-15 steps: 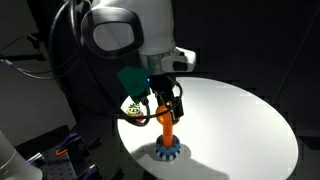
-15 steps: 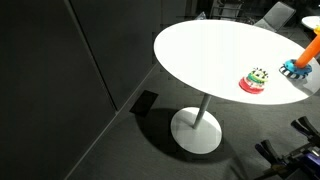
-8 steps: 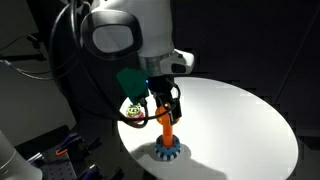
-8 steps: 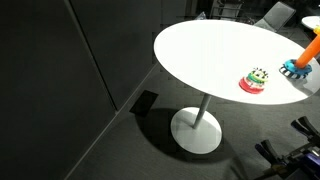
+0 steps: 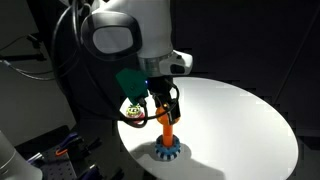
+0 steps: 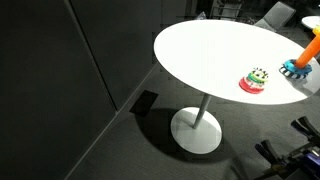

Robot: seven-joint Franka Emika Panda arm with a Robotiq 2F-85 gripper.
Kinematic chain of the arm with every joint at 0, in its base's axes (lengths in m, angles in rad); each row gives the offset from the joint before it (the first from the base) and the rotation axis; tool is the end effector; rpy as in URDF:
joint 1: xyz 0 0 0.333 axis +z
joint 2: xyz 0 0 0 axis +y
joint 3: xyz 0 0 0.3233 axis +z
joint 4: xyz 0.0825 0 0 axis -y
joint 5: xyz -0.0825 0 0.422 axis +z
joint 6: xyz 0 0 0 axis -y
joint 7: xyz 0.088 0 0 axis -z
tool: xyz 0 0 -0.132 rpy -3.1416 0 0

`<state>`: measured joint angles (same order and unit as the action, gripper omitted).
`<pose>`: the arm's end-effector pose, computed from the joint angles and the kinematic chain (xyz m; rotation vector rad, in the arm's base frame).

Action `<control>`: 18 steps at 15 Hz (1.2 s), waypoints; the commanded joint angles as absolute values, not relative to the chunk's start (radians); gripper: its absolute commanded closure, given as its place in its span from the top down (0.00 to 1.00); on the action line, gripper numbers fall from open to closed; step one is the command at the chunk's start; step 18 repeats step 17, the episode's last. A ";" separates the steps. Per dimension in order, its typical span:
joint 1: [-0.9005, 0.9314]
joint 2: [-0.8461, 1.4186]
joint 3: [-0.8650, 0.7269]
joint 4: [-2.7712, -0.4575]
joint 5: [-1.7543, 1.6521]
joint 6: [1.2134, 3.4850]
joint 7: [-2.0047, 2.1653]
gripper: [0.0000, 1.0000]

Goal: Put the orange ring around the orange rod

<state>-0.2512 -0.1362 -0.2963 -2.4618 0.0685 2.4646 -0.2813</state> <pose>0.4346 -0.2614 0.3140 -3.0676 0.4900 -0.2420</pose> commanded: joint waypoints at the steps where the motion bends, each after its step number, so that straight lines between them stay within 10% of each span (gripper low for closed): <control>1: -0.248 -0.138 -0.298 -2.463 0.075 2.463 -0.297 1.00; 18: -0.251 -0.119 -0.296 -2.463 0.068 2.462 -0.282 1.00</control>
